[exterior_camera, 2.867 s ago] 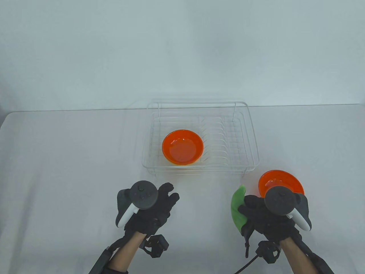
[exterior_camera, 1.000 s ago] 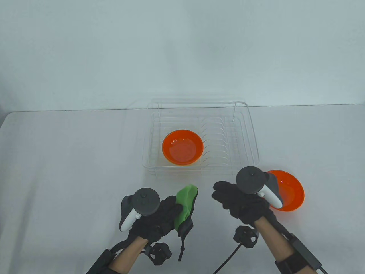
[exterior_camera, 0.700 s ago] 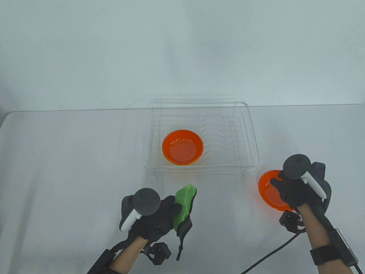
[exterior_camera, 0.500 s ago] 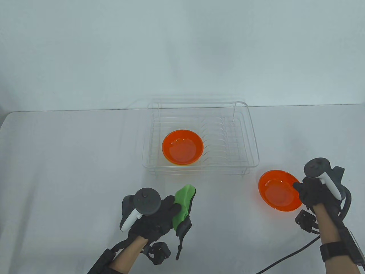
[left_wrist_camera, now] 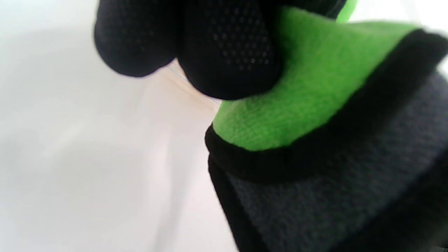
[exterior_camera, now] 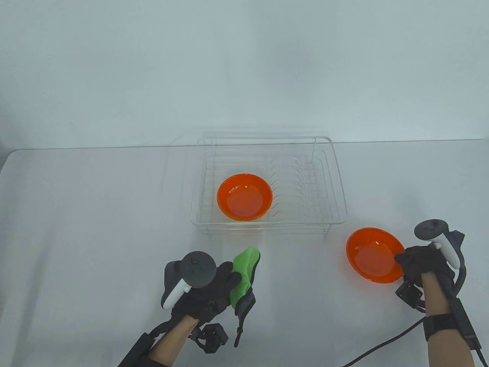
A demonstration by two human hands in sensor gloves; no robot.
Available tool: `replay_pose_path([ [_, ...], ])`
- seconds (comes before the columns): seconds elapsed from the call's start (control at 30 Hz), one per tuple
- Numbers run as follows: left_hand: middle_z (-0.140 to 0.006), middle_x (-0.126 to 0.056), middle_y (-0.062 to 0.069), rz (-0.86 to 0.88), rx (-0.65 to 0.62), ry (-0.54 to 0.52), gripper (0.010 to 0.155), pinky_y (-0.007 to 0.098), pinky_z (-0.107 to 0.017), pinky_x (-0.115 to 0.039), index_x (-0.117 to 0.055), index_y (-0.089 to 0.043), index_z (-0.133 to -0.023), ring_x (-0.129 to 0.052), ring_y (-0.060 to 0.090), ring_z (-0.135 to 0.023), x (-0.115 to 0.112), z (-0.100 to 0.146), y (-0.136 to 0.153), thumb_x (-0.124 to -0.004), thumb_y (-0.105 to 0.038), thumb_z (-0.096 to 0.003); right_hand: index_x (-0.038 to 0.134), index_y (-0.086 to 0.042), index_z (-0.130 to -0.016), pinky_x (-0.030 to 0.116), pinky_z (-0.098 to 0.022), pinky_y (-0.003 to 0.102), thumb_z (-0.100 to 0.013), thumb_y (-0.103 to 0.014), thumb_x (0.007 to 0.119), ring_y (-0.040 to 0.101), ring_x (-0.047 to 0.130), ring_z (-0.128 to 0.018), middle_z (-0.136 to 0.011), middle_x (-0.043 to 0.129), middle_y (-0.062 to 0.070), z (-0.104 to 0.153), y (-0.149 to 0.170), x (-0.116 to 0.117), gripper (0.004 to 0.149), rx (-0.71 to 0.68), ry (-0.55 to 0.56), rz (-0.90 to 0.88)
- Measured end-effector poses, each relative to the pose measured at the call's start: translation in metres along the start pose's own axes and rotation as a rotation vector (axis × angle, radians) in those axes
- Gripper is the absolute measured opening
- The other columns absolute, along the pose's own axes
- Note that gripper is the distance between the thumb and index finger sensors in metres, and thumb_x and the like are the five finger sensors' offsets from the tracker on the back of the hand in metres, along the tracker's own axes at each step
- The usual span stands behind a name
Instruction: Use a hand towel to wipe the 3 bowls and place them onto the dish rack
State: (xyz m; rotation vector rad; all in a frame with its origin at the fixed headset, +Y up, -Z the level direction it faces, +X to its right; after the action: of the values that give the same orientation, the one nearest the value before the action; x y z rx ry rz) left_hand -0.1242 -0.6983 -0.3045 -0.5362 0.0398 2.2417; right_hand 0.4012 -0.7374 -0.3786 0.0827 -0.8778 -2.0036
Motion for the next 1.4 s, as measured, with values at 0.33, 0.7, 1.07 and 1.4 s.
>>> replay_pose_path([
  [0.33, -0.068, -0.087, 0.009, -0.007, 0.001, -0.017, 0.05, 0.035, -0.039, -0.086, -0.065, -0.005, -0.094, -0.098, 0.008, -0.035, 0.003, 0.001, -0.001, -0.064, -0.035, -0.0542, 0.076, 0.001, -0.088, 0.085, -0.039, 0.042, -0.055, -0.031, 0.074, 0.021, 0.102, -0.044, -0.064, 0.099, 0.013, 0.027, -0.004, -0.024, 0.046, -0.059, 0.036, -0.036],
  [0.7, -0.068, -0.087, 0.009, -0.013, 0.005, -0.056, 0.05, 0.035, -0.039, -0.086, -0.065, -0.005, -0.094, -0.098, 0.008, -0.035, 0.01, 0.003, 0.001, -0.064, -0.036, -0.0542, 0.078, 0.002, -0.086, 0.086, -0.035, 0.04, -0.056, -0.032, 0.072, 0.018, 0.103, -0.037, -0.057, 0.1, 0.012, 0.114, -0.049, -0.033, 0.046, -0.297, 0.12, 0.074],
  [1.07, -0.068, -0.087, 0.009, -0.014, 0.013, -0.084, 0.05, 0.035, -0.039, -0.086, -0.066, -0.005, -0.094, -0.098, 0.008, -0.035, 0.017, 0.005, 0.005, -0.064, -0.036, -0.0542, 0.078, 0.003, -0.085, 0.087, -0.031, 0.038, -0.056, -0.033, 0.071, 0.016, 0.102, -0.031, -0.051, 0.1, 0.011, 0.173, -0.12, 0.038, 0.047, -0.566, 0.066, 0.079],
  [1.4, -0.067, -0.088, 0.009, -0.006, 0.036, -0.096, 0.05, 0.035, -0.039, -0.086, -0.066, -0.005, -0.094, -0.098, 0.008, -0.034, 0.023, 0.004, 0.009, -0.064, -0.035, -0.0541, 0.077, 0.004, -0.085, 0.087, -0.03, 0.037, -0.056, -0.033, 0.071, 0.015, 0.102, -0.03, -0.049, 0.1, 0.011, 0.168, -0.134, 0.083, 0.047, -0.63, 0.034, 0.091],
])
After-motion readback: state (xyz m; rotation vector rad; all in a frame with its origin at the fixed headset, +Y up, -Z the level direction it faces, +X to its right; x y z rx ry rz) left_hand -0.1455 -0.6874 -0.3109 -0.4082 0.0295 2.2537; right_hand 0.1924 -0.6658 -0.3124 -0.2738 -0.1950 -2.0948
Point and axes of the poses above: the tracker on the back of each hand, its own y axis roughly to the little-finger side, its own z axis roughly from the fingertips to the wrist, x = y × z, the point moved 1 cm from there along -z, roughly from the wrist to the fingertips
